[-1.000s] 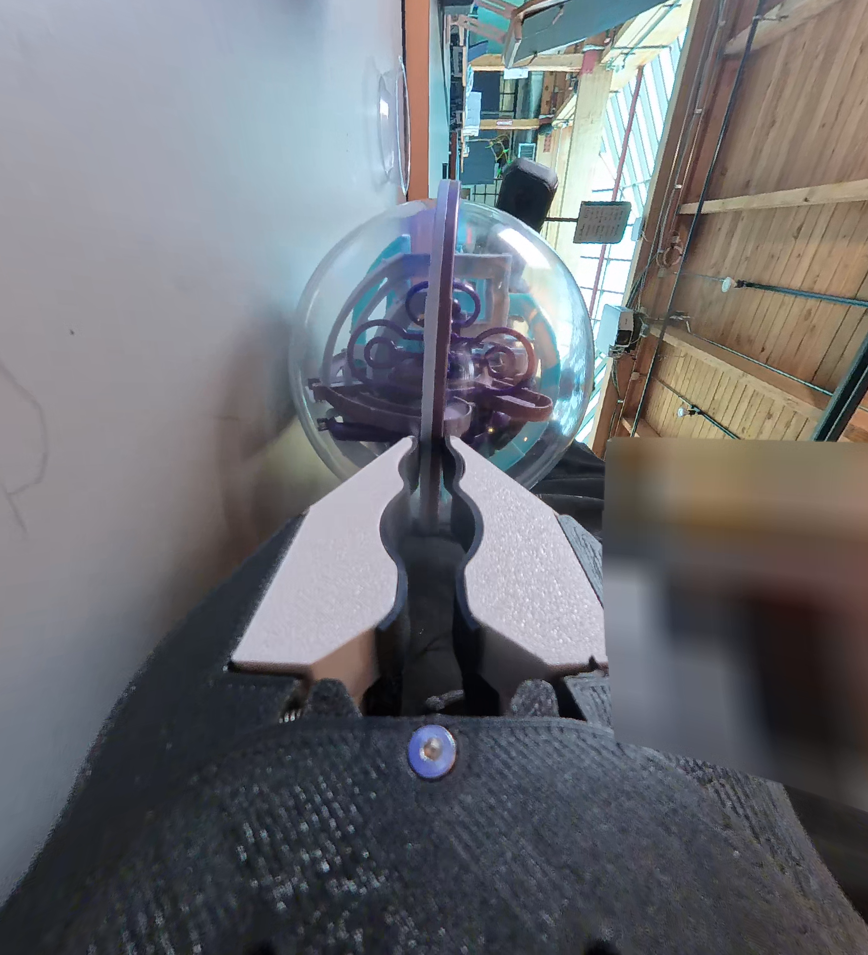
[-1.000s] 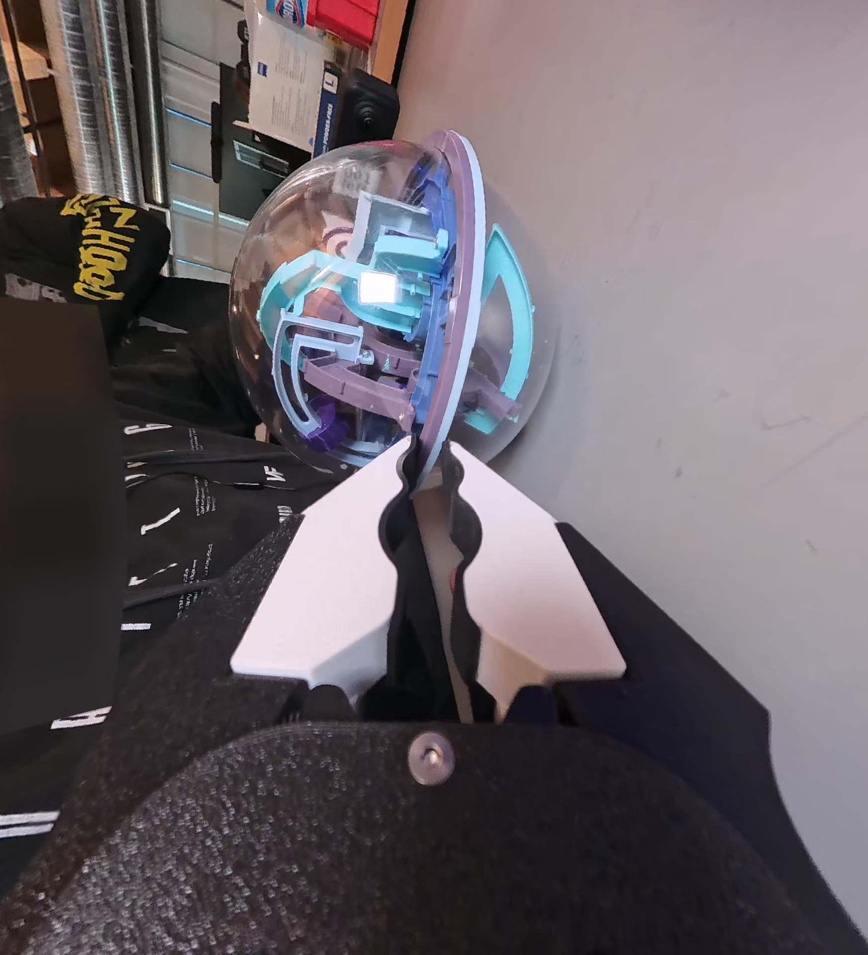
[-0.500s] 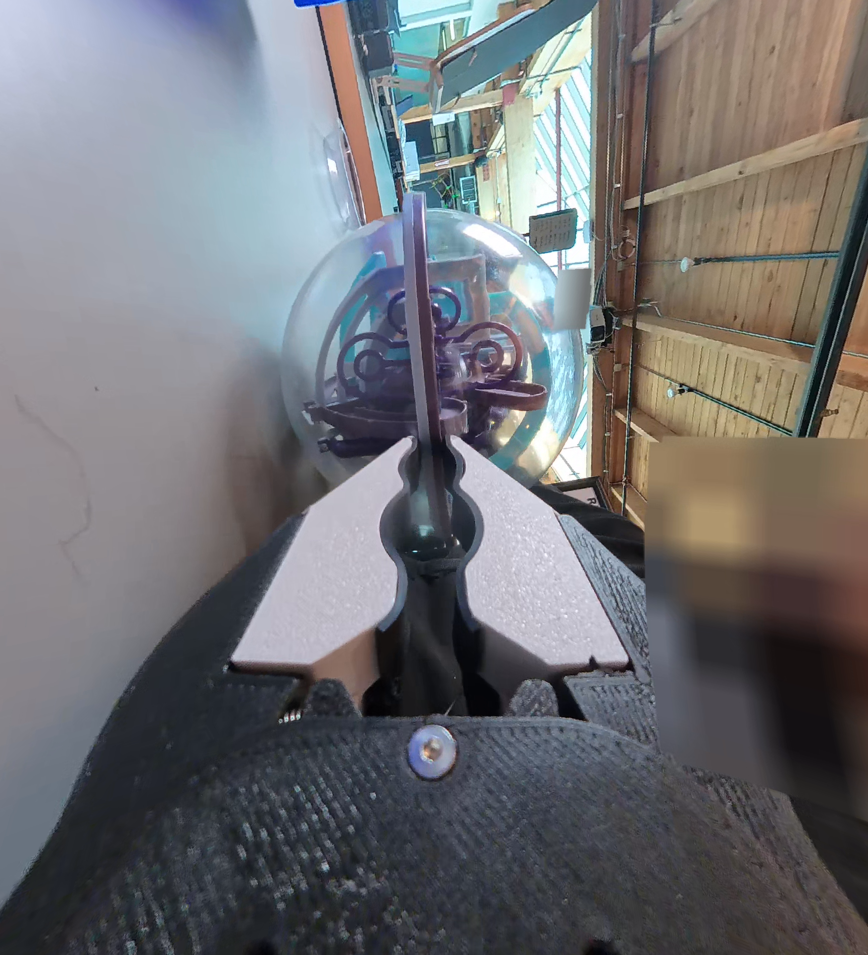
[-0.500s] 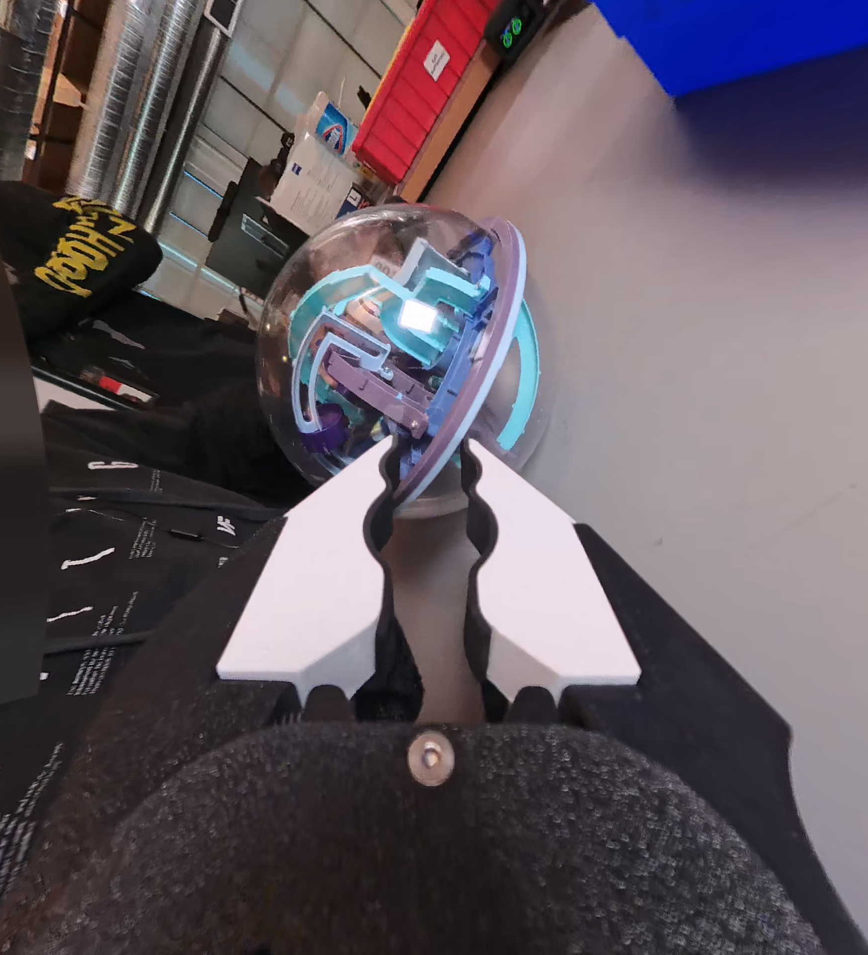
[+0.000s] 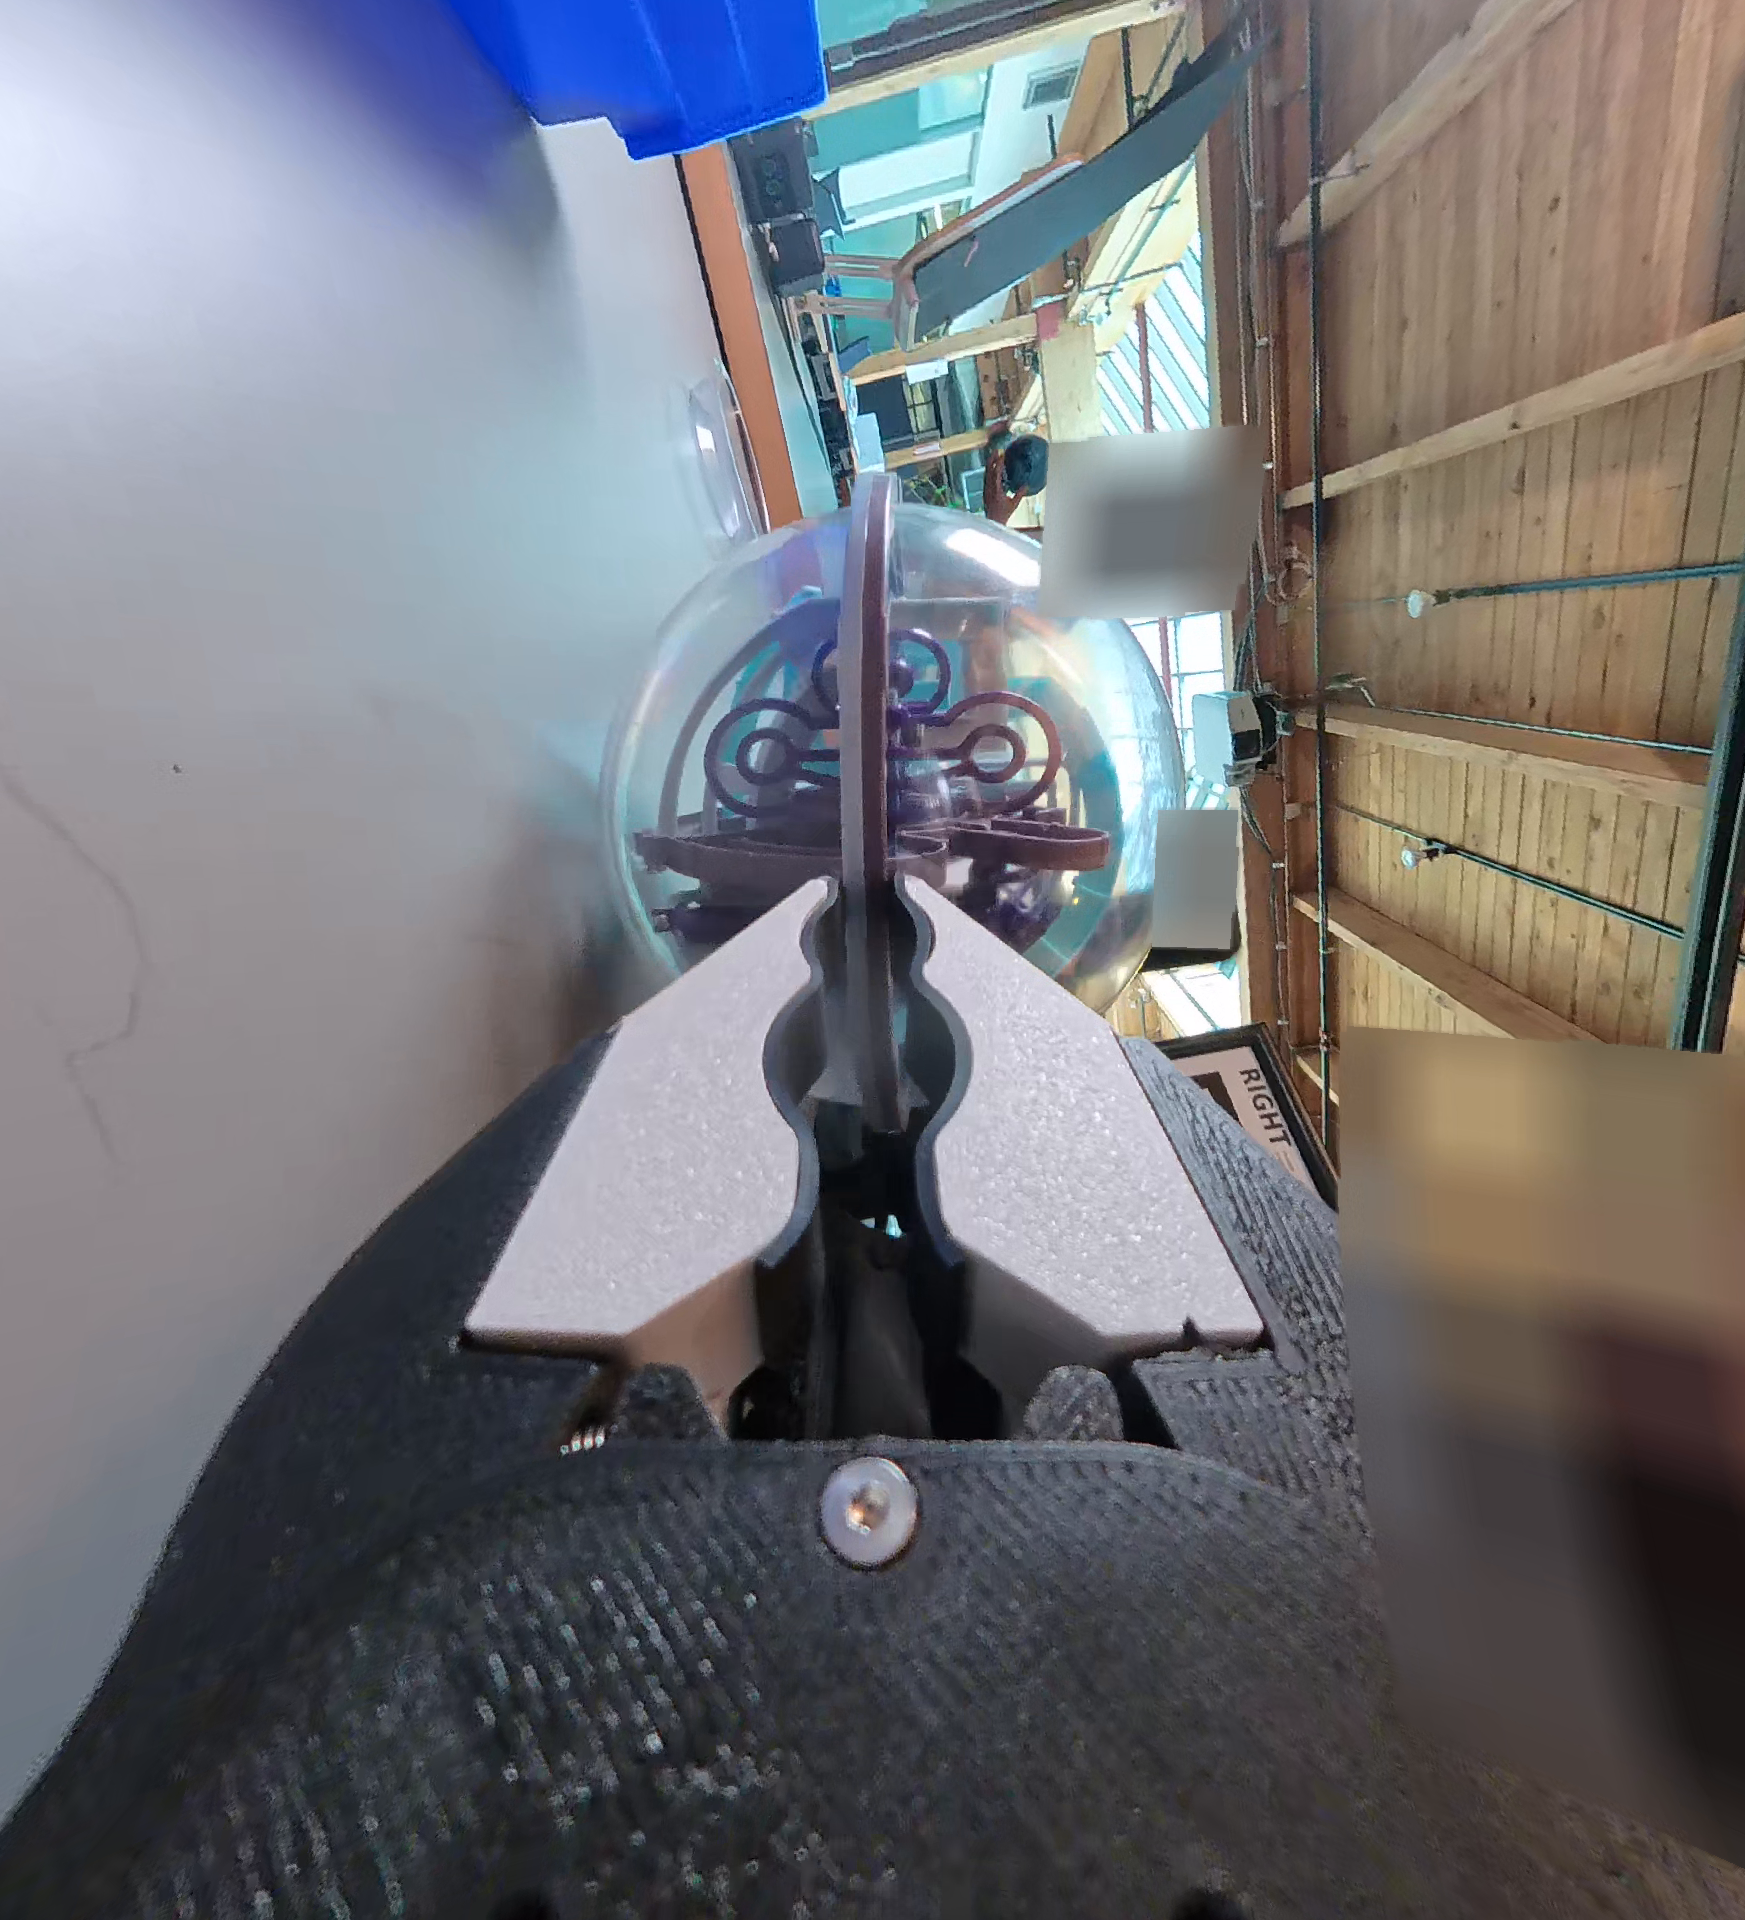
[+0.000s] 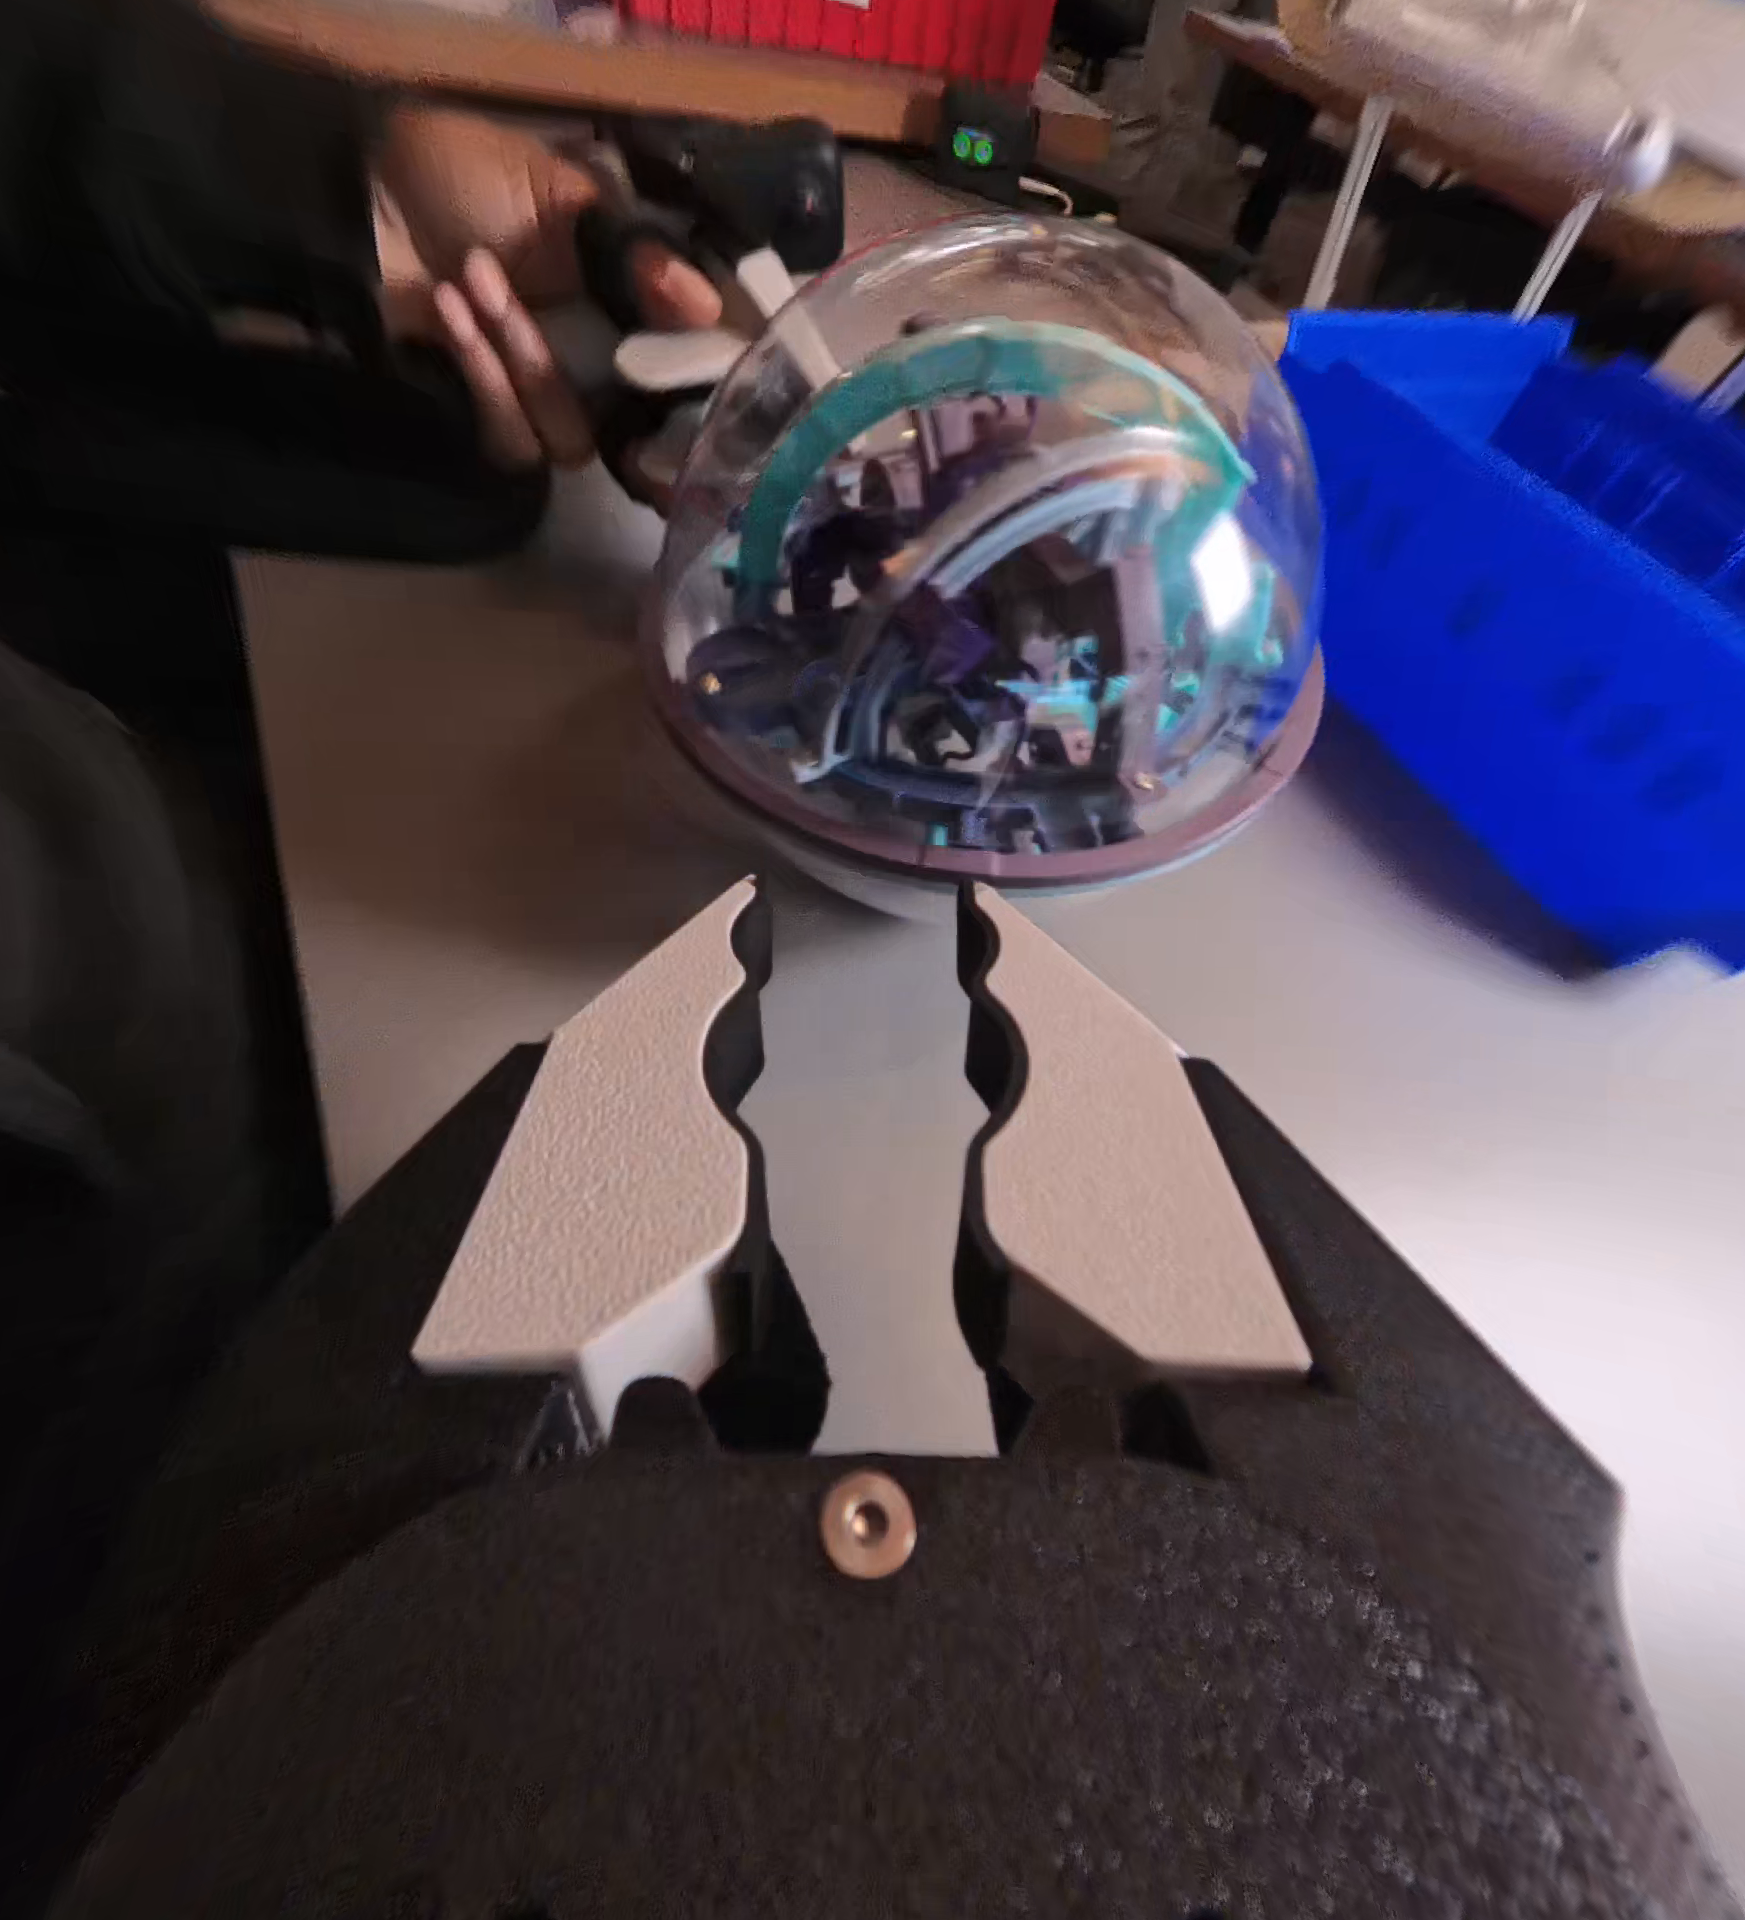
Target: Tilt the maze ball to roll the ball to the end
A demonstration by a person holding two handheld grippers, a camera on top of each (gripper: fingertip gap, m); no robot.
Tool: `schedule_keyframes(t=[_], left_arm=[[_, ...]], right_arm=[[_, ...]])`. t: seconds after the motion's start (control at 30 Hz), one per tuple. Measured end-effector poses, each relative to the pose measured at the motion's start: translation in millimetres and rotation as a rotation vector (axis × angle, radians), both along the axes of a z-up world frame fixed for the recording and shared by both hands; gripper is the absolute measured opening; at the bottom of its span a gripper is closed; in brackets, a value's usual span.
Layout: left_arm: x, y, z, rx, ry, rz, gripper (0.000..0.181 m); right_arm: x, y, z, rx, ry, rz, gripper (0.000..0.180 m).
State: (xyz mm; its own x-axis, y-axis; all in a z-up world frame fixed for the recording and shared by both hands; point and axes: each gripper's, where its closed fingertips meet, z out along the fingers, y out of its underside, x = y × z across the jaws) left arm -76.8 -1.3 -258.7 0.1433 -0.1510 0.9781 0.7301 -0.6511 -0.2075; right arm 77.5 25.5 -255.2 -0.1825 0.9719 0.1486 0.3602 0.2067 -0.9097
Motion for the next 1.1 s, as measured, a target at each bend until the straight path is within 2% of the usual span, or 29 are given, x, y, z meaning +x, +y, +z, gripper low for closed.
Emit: schedule_keyframes(t=[0.13,0.23,0.4,0.5,0.7,0.77,0.87,1.03,1.1], left_arm=[[2.9,0.7,2.1,-0.005,0.003,0.026,0.007],[4.4,1.3,3.9,-0.002,0.003,0.039,0.007],[3.7,1.0,3.7,-0.007,-0.043,0.093,0.006],[7.7,-2.6,0.9,-0.011,-0.057,0.092,0.006],[16.4,-9.5,2.9,0.009,0.013,0.053,0.009],[17.0,-12.7,3.4,0.026,0.093,0.047,0.026],[8.5,-16.2,4.4,0.095,0.344,0.054,0.057],[-11.4,8.2,35.1,0.42,0.949,0.081,0.103],[-7.7,27.3,49.2,0.56,1.079,0.031,0.113]], right_arm=[[-3.8,-4.6,-3.4,0.475,0.061,-0.071,0.033],[-9.7,-3.4,-8.5,0.676,0.085,-0.089,0.032],[-15.5,3.6,-11.4,0.826,0.114,-0.15,0.026],[-16.6,6.9,-5.8,0.884,0.143,-0.162,0.013],[-14.9,15.5,-4.3,0.991,0.146,-0.15,0.009],[-14.3,17.8,-4.5,1.019,0.147,-0.141,0.008],[-13.8,22.1,-4.3,1.035,0.155,-0.136,0.007],[-15.5,23.8,1.4,1.091,0.209,-0.108,0.006],[-17.6,20.3,2.9,1.125,0.245,-0.07,0.005]])
